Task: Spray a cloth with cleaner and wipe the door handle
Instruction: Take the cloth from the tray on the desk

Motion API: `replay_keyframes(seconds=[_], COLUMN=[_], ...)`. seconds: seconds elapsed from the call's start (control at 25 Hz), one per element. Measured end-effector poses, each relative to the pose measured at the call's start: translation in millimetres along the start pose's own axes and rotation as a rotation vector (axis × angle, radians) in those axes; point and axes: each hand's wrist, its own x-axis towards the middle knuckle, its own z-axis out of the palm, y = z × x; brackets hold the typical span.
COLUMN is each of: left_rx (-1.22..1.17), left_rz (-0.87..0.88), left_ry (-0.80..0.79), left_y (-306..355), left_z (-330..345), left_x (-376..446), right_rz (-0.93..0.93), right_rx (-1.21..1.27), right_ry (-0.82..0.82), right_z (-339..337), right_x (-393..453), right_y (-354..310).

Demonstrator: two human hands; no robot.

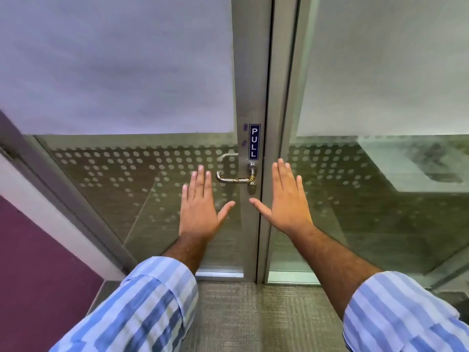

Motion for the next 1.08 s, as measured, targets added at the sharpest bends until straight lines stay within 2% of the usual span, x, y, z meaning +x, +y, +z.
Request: replay_keyframes(seconds=[0.2, 0.48, 0.84, 1.08], left_rx=[-0.021, -0.14, -0.301, -0.455], left_rz=[-0.095, 0.063, 0.435, 0.821], left_ry=[-0.023, -0.128, -0.299, -0.436], left_y=[46, 147, 313, 456], left_z=[5, 36, 122, 159], left_x=[-21, -27, -12, 14], right_rz=[-0.04, 0.093, 0.448, 0.876], right_rx=[0.046, 0.104, -0.029, -0.143], right_ry=[-0.018, -0.018, -0.004, -0.058], right_z=[-11, -17, -38, -80], right_x=[-3, -54, -145, -216], right_y=[30, 118, 279, 356])
